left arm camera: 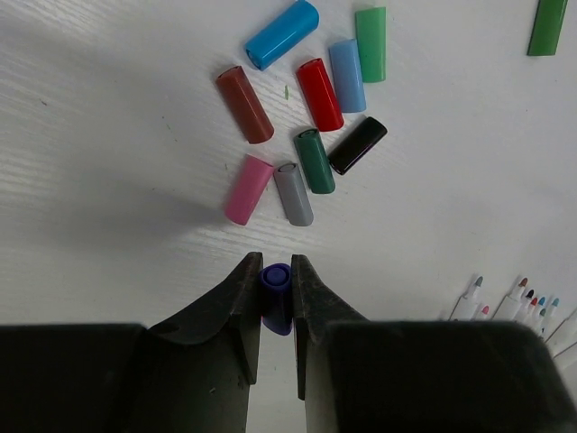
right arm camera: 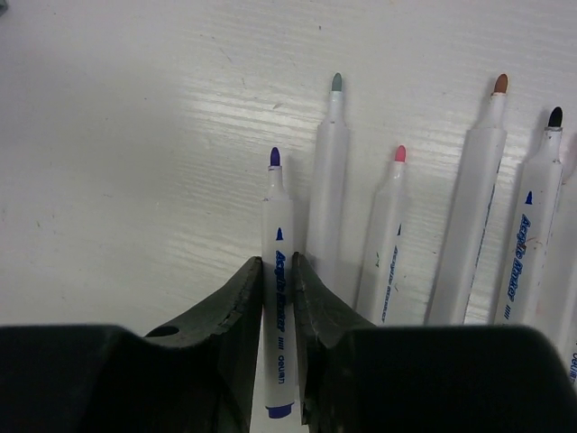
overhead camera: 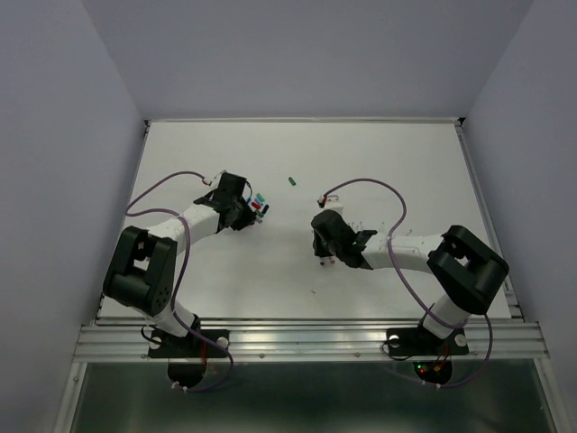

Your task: Open the pen caps

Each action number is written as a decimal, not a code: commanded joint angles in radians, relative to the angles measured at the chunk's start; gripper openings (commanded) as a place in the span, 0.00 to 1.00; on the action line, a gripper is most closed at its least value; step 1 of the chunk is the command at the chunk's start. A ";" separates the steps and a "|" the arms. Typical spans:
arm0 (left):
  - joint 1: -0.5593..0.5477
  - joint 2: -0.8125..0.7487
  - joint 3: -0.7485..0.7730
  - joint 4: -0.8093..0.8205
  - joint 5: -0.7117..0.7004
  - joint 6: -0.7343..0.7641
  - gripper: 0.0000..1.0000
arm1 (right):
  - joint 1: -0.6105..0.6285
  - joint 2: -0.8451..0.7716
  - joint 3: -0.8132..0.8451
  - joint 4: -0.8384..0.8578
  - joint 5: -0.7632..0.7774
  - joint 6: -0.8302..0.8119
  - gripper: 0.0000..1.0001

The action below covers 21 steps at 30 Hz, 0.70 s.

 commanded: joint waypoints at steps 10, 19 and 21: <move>-0.001 0.032 0.001 -0.003 0.010 0.000 0.40 | -0.006 -0.138 0.061 -0.022 0.060 -0.062 0.54; -0.001 -0.036 0.033 -0.048 0.012 0.021 0.56 | -0.006 -0.334 0.049 -0.022 0.112 -0.075 0.96; -0.003 -0.080 0.039 -0.052 0.010 0.030 0.63 | -0.006 -0.362 0.036 -0.022 0.156 -0.073 1.00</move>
